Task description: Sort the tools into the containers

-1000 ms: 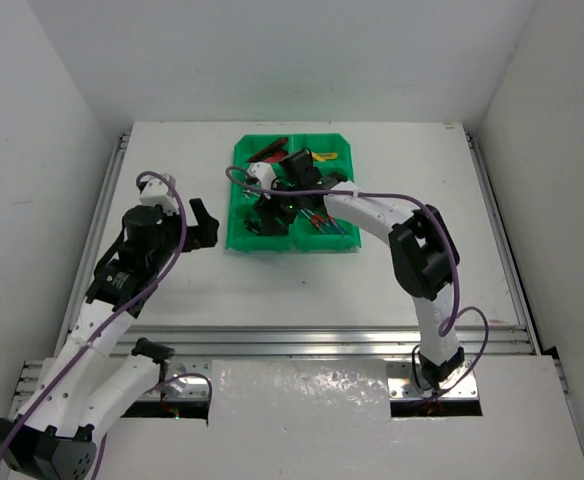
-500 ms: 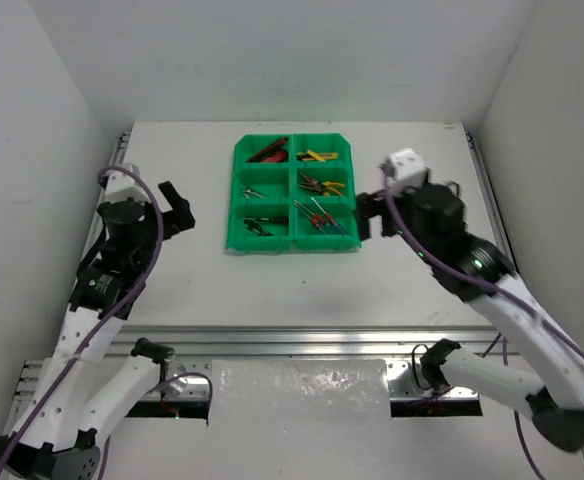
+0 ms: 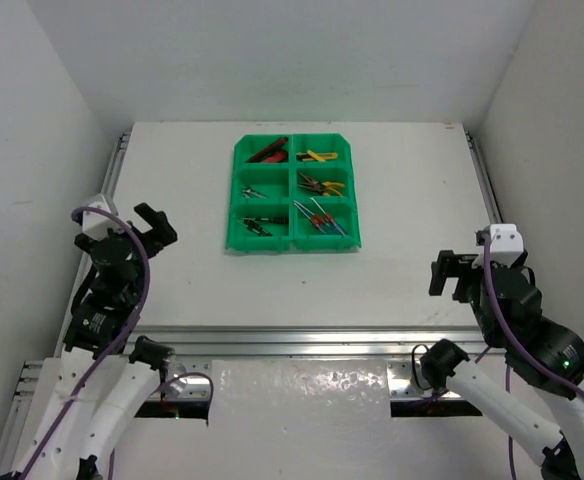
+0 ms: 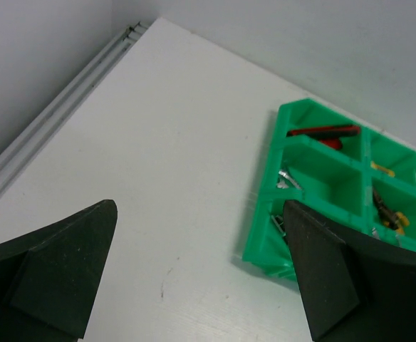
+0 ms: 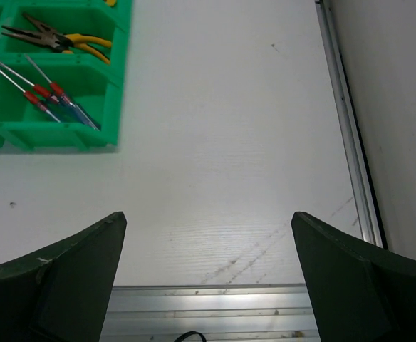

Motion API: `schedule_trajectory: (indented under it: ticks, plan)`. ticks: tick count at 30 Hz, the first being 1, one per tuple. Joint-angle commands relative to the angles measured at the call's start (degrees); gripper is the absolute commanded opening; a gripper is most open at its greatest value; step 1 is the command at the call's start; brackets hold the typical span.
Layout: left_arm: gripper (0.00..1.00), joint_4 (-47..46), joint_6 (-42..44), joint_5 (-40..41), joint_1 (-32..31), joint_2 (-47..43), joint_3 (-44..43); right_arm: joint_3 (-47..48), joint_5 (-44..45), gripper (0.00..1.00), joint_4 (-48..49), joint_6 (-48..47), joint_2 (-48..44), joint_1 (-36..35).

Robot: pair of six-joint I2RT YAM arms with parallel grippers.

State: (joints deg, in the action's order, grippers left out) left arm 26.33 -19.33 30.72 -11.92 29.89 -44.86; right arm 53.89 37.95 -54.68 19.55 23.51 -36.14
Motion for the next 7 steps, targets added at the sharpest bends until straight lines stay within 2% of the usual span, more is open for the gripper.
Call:
schedule_trajectory:
  ticks: [1, 7]
  plan:
    - [1.00, -4.36, 2.02, -1.45, 0.59, 0.17, 1.63, -1.50, 1.69, 0.99, -2.19, 2.42, -0.22, -0.07]
    - [1.00, -3.91, 2.19, -1.19, 0.59, -0.44, 2.23, -2.30, -1.65, 0.99, -0.09, 3.39, 2.06, -0.16]
